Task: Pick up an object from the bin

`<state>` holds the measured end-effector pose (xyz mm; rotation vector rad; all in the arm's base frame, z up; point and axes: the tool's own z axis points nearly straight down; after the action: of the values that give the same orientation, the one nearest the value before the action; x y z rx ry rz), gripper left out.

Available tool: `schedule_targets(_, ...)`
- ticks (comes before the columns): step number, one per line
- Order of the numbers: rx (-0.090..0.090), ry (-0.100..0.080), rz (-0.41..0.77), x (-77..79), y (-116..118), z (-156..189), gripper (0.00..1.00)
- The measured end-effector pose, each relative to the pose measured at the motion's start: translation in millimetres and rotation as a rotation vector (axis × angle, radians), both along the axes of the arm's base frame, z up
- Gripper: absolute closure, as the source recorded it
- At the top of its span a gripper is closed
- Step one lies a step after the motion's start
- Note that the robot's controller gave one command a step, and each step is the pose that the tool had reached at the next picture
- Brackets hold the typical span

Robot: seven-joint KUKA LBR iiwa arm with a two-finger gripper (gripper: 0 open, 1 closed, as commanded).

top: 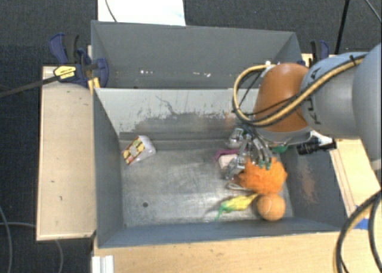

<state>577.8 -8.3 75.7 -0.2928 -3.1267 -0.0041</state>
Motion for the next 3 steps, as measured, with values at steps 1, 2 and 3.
schedule_targets(1,0.000,0.000,0.000,0.0,0,0,1.00)
schedule_targets(2,-0.001,-0.002,-0.013,-6.2,-6,17,1.00)
schedule_targets(3,-0.002,-0.004,-0.014,-0.3,-7,18,1.00)
